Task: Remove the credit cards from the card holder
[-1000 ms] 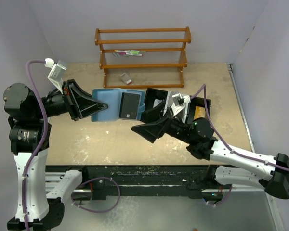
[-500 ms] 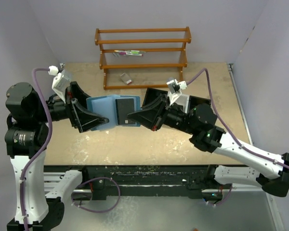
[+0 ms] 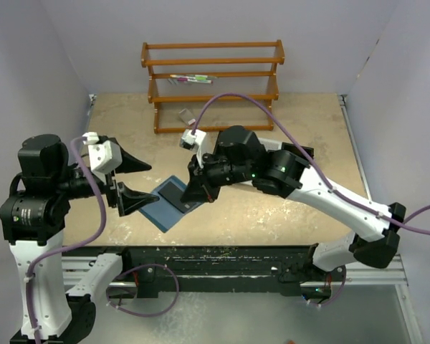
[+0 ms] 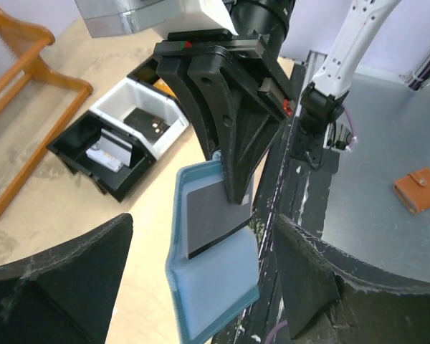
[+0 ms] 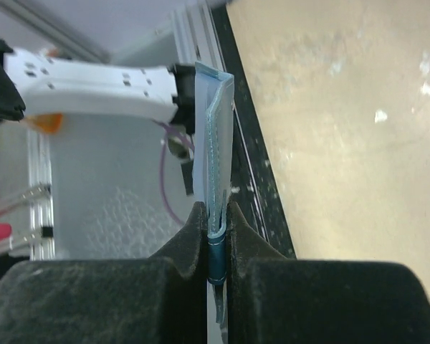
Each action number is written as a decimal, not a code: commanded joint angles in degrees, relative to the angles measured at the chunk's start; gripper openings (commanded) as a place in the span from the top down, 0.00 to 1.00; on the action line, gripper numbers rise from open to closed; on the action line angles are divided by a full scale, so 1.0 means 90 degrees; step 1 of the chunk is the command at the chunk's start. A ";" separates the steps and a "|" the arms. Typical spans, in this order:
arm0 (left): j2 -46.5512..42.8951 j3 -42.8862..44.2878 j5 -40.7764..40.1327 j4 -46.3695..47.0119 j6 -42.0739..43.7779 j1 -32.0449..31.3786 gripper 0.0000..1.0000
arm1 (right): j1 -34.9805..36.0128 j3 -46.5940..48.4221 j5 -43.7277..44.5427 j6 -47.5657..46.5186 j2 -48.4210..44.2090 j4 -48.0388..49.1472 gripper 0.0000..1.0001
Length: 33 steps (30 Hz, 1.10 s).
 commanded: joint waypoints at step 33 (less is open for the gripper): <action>0.0859 -0.0615 0.1574 -0.0965 0.0512 0.0008 1.00 | -0.0109 0.0283 -0.0631 0.0235 -0.0102 0.1902 0.28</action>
